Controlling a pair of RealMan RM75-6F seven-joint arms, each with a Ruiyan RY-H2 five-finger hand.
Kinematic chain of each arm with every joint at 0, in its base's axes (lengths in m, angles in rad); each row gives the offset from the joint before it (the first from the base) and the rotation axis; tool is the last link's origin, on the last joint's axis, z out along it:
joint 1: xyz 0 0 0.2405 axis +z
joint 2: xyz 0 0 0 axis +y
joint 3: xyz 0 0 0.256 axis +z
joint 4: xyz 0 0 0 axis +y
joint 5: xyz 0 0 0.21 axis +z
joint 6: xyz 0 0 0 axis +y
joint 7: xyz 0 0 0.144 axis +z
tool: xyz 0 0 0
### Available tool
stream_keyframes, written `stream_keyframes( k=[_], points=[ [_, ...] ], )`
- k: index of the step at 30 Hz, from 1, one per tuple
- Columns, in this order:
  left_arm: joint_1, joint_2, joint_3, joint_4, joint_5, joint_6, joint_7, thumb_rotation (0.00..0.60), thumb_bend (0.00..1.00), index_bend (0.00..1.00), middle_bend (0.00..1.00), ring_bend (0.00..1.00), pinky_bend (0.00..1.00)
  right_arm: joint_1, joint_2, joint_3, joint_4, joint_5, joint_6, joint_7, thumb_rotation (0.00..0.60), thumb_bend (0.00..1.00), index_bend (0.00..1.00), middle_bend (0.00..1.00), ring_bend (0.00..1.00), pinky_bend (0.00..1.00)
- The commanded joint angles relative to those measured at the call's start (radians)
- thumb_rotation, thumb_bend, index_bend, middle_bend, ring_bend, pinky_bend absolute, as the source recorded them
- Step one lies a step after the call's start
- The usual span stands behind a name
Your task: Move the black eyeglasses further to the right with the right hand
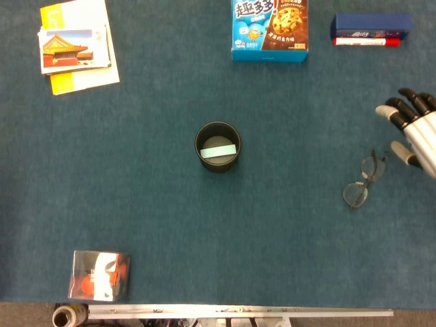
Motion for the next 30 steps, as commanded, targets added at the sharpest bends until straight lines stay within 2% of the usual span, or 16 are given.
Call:
stream_keyframes(
  k=[1, 30],
  points=[
    [0.000, 0.000, 0.000, 0.000, 0.000, 0.001, 0.000, 0.600, 0.48, 0.53, 0.37, 0.41, 0.51, -0.002, -0.002, -0.012, -0.004, -0.012, -0.003, -0.010, 0.600, 0.20, 0.31, 0.32, 0.19, 0.30],
    [0.002, 0.003, 0.001, 0.000, 0.004, 0.002, -0.010, 0.600, 0.48, 0.53, 0.37, 0.41, 0.51, -0.014, -0.057, -0.088, 0.034, -0.064, -0.069, -0.099, 0.600, 0.20, 0.31, 0.32, 0.19, 0.30]
  ],
)
